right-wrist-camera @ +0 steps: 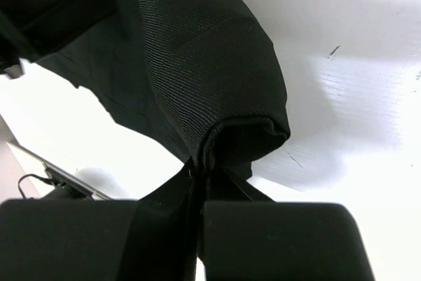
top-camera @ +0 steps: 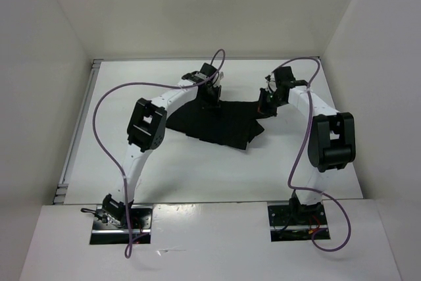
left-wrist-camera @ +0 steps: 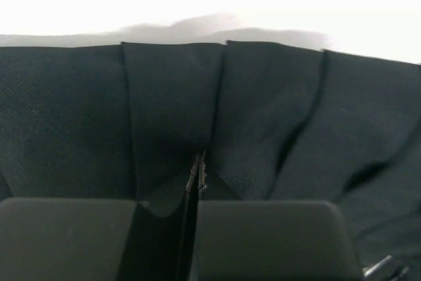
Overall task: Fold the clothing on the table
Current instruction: Fold the skirt
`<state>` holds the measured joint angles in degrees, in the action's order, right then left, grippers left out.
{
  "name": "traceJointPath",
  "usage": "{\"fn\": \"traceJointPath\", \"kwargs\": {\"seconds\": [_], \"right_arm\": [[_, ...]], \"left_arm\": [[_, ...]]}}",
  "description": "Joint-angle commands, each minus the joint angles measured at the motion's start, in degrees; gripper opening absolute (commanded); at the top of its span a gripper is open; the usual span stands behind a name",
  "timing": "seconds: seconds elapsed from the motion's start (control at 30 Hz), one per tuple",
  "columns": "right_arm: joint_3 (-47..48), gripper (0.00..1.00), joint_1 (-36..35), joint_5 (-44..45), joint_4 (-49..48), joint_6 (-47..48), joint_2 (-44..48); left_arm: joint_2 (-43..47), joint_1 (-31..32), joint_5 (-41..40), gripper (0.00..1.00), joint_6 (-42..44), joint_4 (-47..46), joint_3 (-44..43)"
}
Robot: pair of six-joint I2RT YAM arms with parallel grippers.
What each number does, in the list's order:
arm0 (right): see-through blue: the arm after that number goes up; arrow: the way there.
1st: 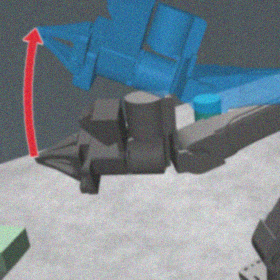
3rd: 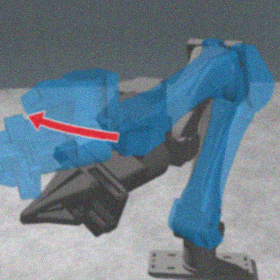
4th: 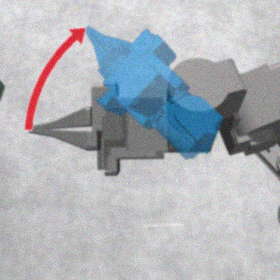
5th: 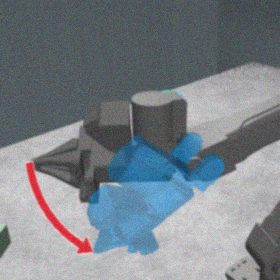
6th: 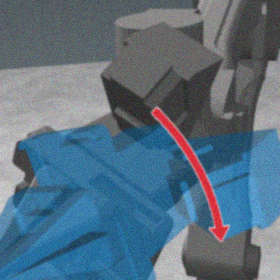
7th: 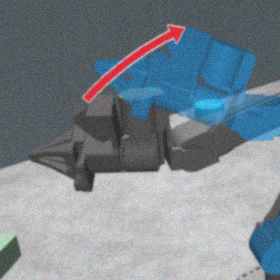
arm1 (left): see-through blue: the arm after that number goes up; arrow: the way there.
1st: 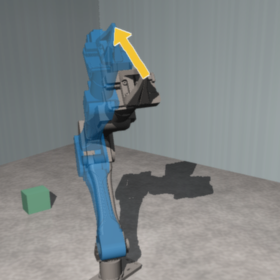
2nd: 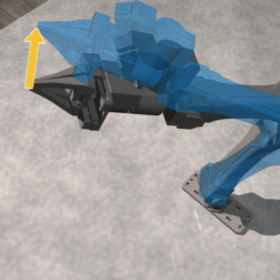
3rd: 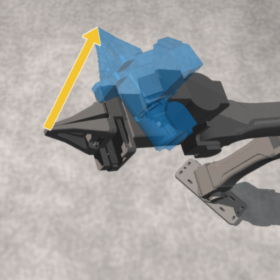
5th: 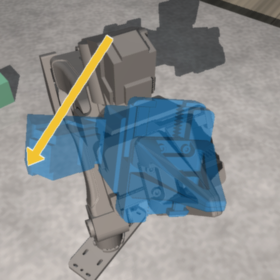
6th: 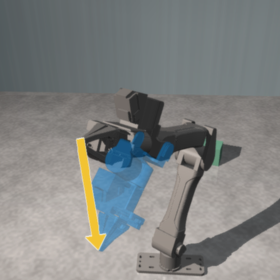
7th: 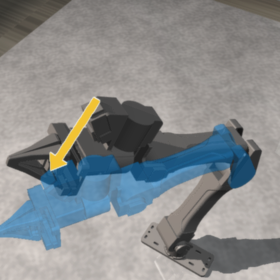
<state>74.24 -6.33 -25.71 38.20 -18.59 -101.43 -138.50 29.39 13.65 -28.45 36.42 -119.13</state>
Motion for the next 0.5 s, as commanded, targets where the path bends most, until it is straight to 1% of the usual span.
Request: {"fn": "traceJointPath", "kwargs": {"seconds": [0.0, 0.07, 0.2, 0.23, 0.37, 0.47], "right_arm": [[4.16, 0.0, 0.26, 0.23, 2.41, -0.22, 3.51], [4.16, 0.0, 0.26, 0.84, 3.29, -0.22, 5.0], [4.78, 0.0, 1.49, 2.07, 6.26, -0.22, 9.05], [6.17, 0.0, 2.02, 2.68, 6.89, -0.22, 9.58], [8.99, 0.0, 3.42, 4.01, 9.26, -0.22, 11.42], [10.48, 0.0, 3.95, 3.48, 9.27, -0.74, 12.65]], "left_arm": [[-2.82, 0.4, -2.58, 0.0, 0.85, 0.06, -1.36], [-3.53, 1.02, -2.58, 0.0, 0.85, 0.05, -2.15], [-6.08, 4.44, 1.01, 0.0, 0.32, 0.57, -5.58], [-6.61, 6.1, 1.72, 0.0, 0.32, 0.58, -7.33], [-9.68, 9.54, 4.98, 0.0, -0.29, 1.71, -12.68], [-11.27, 10.34, 6.92, 0.0, -0.29, 4.34, -16.73]]}}
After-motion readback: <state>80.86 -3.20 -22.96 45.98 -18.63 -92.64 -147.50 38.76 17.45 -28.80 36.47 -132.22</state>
